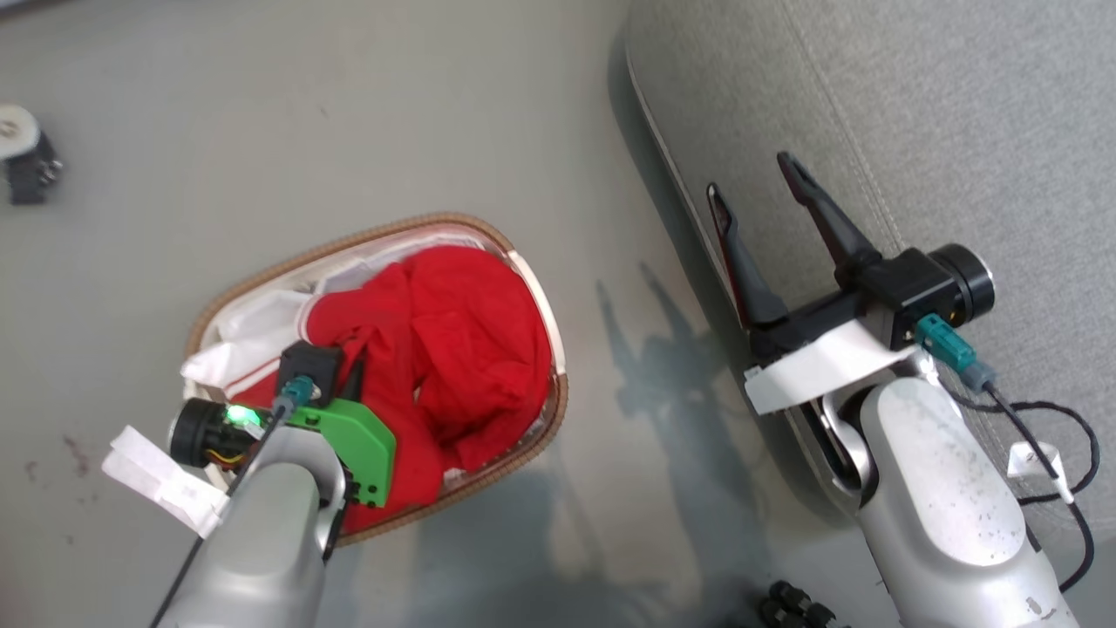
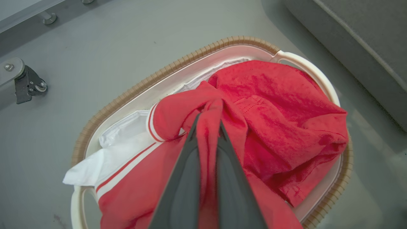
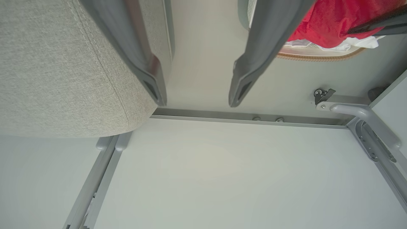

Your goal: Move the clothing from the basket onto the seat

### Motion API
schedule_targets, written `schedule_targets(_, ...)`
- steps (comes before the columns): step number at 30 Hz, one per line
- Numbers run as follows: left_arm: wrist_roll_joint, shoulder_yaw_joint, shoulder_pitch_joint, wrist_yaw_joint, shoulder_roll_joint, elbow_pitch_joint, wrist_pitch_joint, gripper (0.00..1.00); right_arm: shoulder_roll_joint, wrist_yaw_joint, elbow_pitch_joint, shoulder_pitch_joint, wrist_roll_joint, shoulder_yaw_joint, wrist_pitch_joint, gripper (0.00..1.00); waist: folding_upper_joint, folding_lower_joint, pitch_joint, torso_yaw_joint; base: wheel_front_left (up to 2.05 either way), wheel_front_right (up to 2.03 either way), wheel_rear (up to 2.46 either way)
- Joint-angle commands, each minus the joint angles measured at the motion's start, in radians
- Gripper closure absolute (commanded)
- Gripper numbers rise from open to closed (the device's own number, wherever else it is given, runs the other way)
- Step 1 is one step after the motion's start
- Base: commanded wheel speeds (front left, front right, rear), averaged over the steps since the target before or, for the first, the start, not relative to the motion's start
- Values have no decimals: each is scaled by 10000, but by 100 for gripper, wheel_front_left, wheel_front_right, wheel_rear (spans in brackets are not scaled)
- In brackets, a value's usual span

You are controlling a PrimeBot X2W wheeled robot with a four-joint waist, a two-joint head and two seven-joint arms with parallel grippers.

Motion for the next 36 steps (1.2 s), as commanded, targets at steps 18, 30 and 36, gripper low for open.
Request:
schedule_targets(18,-256,684,2322,-31,-401,-3426,-8,100,-130,-10,643,1699,-55,141,-19,0,0,1,-3572,1292,0,0,0)
schedule_targets(30,-424,821,2894,-111,-469,-5229,-10,100,-237,-10,871,2687,84,414,-18,0,0,1,-4857,1444,0,0,0)
schedule_targets(36,-640,793,2804,-106,-477,-5970,-10,100,-233,-10,912,2989,136,554,-18,0,0,1,-5195,1511,0,0,0)
